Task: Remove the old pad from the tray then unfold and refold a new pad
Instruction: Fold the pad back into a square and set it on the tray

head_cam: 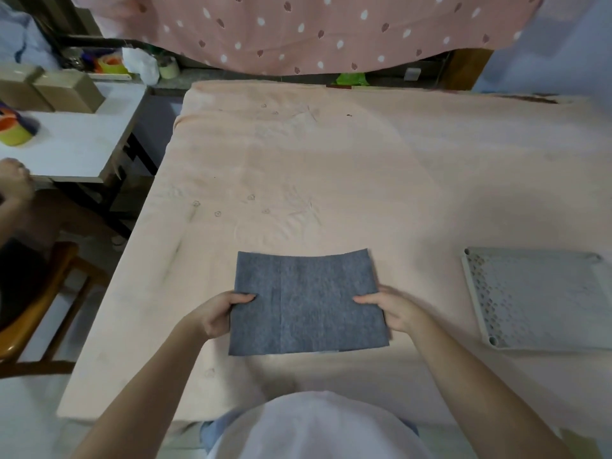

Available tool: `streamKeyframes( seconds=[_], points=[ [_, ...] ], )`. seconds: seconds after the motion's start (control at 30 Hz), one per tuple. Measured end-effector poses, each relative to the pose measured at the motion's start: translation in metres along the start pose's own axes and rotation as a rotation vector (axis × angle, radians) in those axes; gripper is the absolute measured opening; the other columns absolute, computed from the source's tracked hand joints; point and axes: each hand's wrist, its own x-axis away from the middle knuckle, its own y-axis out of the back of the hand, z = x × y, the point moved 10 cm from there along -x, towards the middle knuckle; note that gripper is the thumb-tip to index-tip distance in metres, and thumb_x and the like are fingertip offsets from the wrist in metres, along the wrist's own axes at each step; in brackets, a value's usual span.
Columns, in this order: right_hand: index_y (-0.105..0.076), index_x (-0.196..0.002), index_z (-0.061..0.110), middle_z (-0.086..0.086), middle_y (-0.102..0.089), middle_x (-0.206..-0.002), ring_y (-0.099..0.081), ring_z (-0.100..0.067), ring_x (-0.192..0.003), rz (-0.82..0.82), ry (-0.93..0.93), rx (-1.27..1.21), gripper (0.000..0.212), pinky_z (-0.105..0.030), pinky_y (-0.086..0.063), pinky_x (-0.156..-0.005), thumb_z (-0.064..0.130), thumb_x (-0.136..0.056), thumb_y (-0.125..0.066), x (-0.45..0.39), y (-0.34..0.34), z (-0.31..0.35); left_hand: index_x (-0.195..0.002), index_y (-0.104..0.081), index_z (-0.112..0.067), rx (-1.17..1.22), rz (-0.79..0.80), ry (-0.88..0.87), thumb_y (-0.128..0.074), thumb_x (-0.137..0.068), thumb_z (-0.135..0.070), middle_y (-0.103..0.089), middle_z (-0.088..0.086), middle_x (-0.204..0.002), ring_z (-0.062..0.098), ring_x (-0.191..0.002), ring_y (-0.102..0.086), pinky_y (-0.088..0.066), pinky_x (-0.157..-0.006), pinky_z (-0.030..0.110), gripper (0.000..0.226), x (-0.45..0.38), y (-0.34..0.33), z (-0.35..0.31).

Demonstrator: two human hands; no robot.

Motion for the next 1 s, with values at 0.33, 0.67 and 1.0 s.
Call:
streamKeyframes(
  seconds=[0.33,0.67,1.0],
  points=[
    [-0.055,-0.123,0.004,-0.017,-0.063,-0.121,-0.062,-0.032,-0.11,-0.038,0.067,-0.082,0.037,-0.047,-0.05,-0.091,-0.002,-0.087,-0.059,0.002,0.002,-0.011,-0.116,-0.058,-0.005,-0.045,-0.043,-0.049,-0.067,-0.081,-0.019,-0.068,0.012,-0.112,0.028,-0.103,-0.065,-0.053,-0.081,0.039,0.039,-0.008,0.004,0.003],
    [-0.05,-0.13,0.007,-0.01,-0.062,-0.125,-0.06,-0.024,-0.113,-0.074,0.119,0.033,0.037,-0.044,-0.047,-0.098,0.006,-0.094,-0.054,0.006,0.0,-0.012,-0.104,-0.061,-0.002,-0.358,-0.264,-0.276,-0.057,-0.093,-0.011,-0.067,0.011,-0.102,0.025,-0.089,-0.065,-0.053,-0.073,0.031,0.015,0.005,0.023,-0.013],
    [-0.052,-0.127,0.004,-0.014,-0.061,-0.125,-0.059,-0.029,-0.115,-0.114,0.27,-0.073,0.034,-0.045,-0.045,-0.099,0.006,-0.093,-0.053,0.03,0.006,0.005,-0.1,-0.066,0.0,-0.182,-0.027,-0.296,-0.061,-0.089,-0.017,-0.071,0.013,-0.102,0.029,-0.093,-0.069,-0.057,-0.072,0.033,0.021,0.006,0.006,-0.026]
  ],
)
